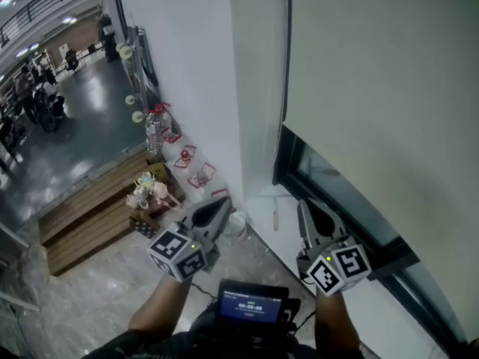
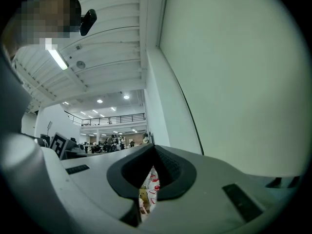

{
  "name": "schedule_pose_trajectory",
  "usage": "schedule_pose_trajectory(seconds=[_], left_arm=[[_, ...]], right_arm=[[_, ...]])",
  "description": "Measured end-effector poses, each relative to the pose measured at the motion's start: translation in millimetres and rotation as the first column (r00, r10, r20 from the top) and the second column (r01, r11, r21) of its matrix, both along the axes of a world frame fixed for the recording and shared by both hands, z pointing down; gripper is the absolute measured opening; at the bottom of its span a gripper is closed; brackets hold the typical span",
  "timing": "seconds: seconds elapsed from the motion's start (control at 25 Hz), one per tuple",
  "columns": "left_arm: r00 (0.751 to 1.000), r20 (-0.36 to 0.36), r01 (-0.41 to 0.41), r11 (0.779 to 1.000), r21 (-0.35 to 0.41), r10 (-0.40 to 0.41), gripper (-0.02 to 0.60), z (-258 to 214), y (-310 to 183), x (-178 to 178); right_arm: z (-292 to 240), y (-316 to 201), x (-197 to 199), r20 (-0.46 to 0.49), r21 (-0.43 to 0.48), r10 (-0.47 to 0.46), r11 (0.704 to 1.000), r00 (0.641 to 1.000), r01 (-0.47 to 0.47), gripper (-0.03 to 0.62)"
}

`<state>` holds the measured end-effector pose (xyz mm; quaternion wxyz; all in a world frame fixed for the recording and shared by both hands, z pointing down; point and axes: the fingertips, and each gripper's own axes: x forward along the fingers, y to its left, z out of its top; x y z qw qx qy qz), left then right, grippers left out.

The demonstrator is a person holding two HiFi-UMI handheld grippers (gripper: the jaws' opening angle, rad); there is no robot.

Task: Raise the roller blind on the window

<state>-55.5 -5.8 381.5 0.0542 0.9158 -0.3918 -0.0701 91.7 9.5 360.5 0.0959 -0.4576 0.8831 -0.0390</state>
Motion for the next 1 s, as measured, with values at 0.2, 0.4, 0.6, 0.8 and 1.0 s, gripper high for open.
schedule_pose_trajectory(seconds=[0.2,0.4,0.6,0.8,1.0], left_arm=[[1.0,0.013,-0.021,1.0,0.011,0.021,-0.005,-3.1,-44.8,-15.2],[0.998,0.065,-0.001,1.0,0.004,0.0,-0.005,-0.7,-88.4,-29.2],[0.991,0.079,-0.112,0.992,0.056,0.108,-0.005,-12.1,-102.7,-26.5],[0.992,0.035,-0.123,0.992,0.003,0.123,-0.005,-16.9,-128.8,-29.2],[0.987,-0.003,-0.163,0.987,-0.002,0.163,-0.005,-23.5,-143.1,-23.6]], right_arm=[[-2.9,-38.6,-17.3,-0.025,0.002,0.025,1.0,0.999,-0.025,0.012],[-9.6,-74.5,-34.7,-0.019,-0.005,0.058,0.998,0.998,-0.059,0.012],[-19.0,-99.1,-47.3,-0.056,-0.011,0.089,0.996,0.994,-0.09,0.012],[-21.4,-118.0,-43.2,-0.06,-0.032,0.127,0.991,0.99,-0.129,0.012],[-23.0,-135.4,-42.8,-0.066,-0.036,0.112,0.993,0.991,-0.115,0.012]])
